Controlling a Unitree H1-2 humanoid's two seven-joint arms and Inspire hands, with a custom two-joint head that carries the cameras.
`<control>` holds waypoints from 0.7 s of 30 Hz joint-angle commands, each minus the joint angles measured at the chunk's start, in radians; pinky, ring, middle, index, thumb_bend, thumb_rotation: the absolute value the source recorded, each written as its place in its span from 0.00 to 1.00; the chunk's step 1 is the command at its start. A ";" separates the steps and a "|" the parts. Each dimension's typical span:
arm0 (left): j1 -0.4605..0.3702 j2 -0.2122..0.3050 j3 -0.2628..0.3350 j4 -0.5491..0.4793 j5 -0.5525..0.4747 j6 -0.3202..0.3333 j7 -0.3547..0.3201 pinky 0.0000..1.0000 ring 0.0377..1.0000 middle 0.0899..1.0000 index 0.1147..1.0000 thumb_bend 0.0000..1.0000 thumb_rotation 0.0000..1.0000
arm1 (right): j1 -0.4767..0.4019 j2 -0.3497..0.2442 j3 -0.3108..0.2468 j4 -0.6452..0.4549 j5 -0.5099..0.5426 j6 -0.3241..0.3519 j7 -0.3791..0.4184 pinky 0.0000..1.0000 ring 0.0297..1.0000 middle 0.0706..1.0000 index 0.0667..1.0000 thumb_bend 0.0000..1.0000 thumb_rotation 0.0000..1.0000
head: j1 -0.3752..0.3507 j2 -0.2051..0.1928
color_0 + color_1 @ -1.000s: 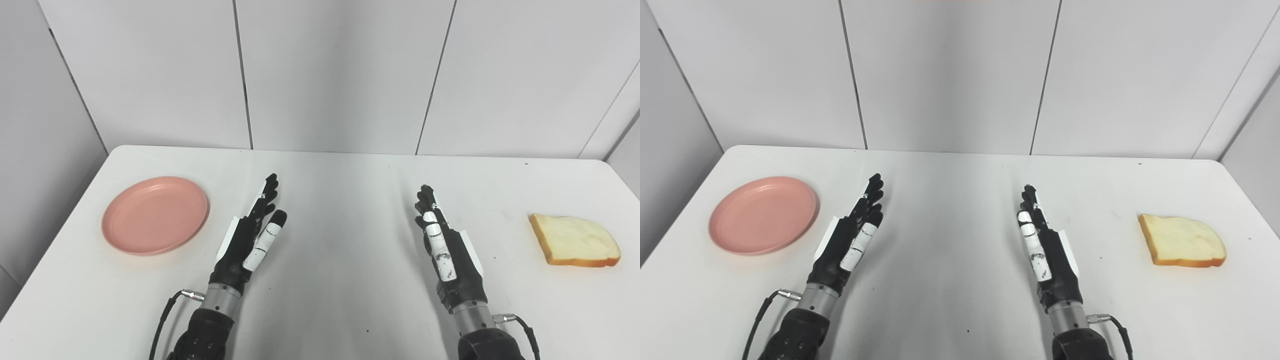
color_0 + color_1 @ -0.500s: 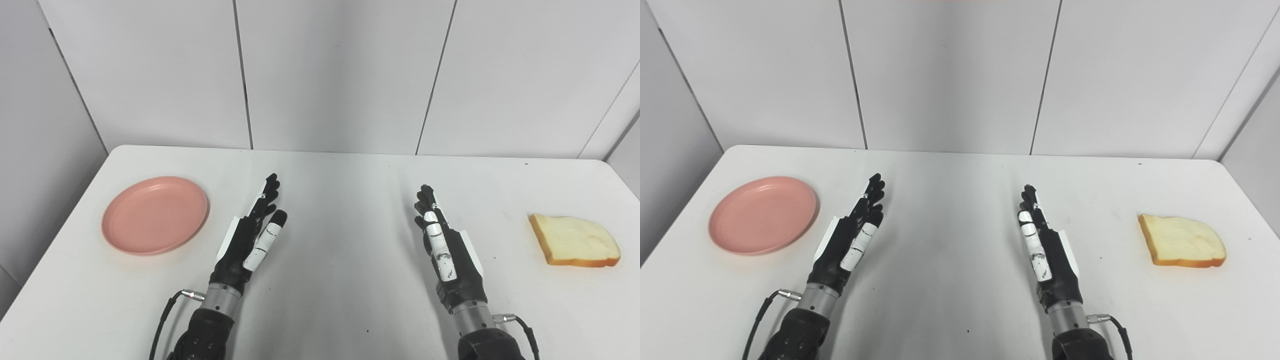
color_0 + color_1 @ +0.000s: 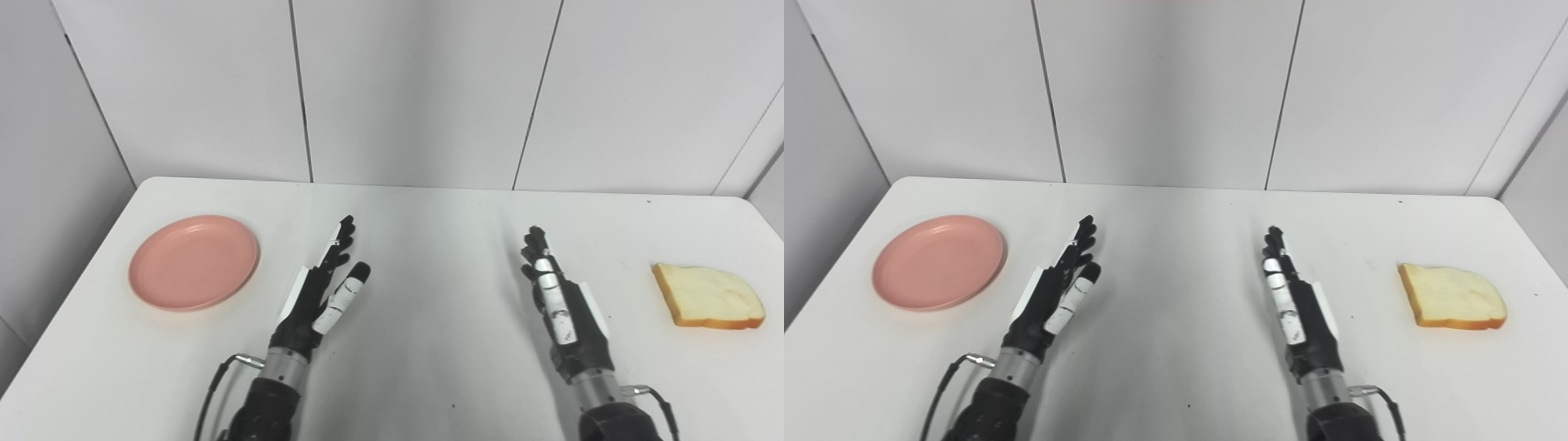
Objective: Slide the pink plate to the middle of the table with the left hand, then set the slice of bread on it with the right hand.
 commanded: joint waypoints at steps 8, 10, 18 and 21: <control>-0.055 -0.055 -0.015 0.009 0.032 -0.004 0.044 0.94 0.98 0.98 0.98 0.82 1.00 | -0.019 -0.012 -0.022 -0.025 0.030 -0.059 0.012 1.00 1.00 1.00 1.00 0.34 1.00 | 0.083 -0.015; -0.054 -0.056 -0.017 0.004 0.039 0.008 0.042 0.95 0.98 0.98 0.98 0.84 1.00 | -0.017 -0.012 -0.021 -0.032 0.030 -0.054 0.013 1.00 1.00 1.00 1.00 0.33 1.00 | 0.086 -0.014; -0.049 -0.052 -0.020 -0.015 0.045 0.021 0.035 0.95 0.98 0.98 0.97 0.83 1.00 | -0.008 -0.007 -0.006 -0.066 0.010 -0.027 0.005 1.00 1.00 1.00 1.00 0.29 1.00 | 0.098 -0.008; -0.046 -0.050 -0.019 -0.026 0.043 0.018 0.036 0.95 0.98 0.98 0.97 0.83 1.00 | -0.005 0.002 -0.002 -0.077 0.010 -0.016 0.000 1.00 1.00 1.00 1.00 0.27 1.00 | 0.101 0.000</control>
